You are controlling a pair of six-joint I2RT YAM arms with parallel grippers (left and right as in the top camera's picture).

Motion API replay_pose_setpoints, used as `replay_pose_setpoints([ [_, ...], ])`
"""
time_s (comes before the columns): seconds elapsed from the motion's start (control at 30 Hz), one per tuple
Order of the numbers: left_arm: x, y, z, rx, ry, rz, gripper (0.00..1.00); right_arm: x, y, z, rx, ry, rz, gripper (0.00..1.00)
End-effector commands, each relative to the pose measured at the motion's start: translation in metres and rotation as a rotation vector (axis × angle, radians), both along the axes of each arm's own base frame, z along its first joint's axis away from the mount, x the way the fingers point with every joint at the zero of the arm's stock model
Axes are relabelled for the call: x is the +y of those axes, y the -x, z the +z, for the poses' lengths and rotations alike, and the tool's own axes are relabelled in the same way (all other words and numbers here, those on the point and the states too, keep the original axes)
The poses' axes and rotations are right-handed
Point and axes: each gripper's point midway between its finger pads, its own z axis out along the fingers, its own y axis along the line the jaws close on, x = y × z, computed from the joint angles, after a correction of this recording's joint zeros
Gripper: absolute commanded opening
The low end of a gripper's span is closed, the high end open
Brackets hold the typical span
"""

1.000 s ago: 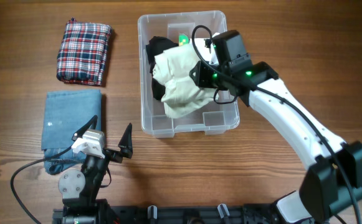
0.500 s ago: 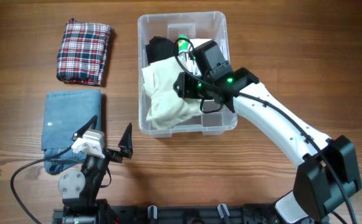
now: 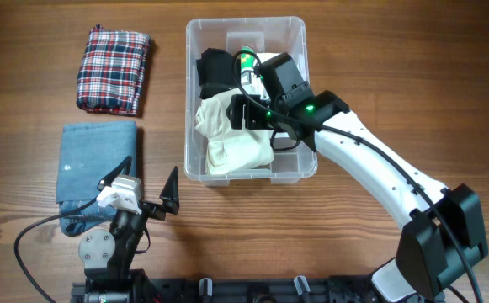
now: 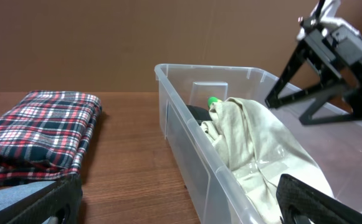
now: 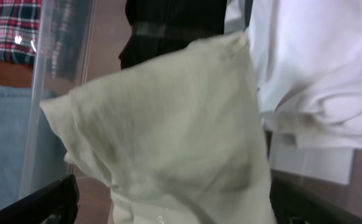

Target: Pack container

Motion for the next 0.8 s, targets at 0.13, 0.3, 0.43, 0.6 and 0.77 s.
replay_pose_setpoints([
  [0.13, 0.0, 0.0, -0.001, -0.005, -0.014, -0.002, 1.0, -0.007, -0.034, 0.069, -0.23, 0.077, -0.013, 0.99],
  [0.3, 0.0, 0.0, -0.001, -0.005, -0.014, -0.002, 1.0, -0.007, -0.036, 0.077, -0.244, 0.08, -0.006, 1.0],
  [0.43, 0.0, 0.0, -0.001, -0.005, -0.014, -0.002, 1.0, -0.01, -0.031, 0.072, -0.217, 0.092, -0.008, 1.0],
  [0.6, 0.0, 0.0, -0.001, -0.005, -0.014, -0.002, 1.0, -0.01, -0.031, 0.069, -0.214, 0.1, 0.003, 1.0],
  [0.77, 0.0, 0.0, -0.001, -0.005, -0.014, -0.002, 1.0, 0.0, -0.029, 0.05, -0.158, 0.082, 0.037, 0.62],
])
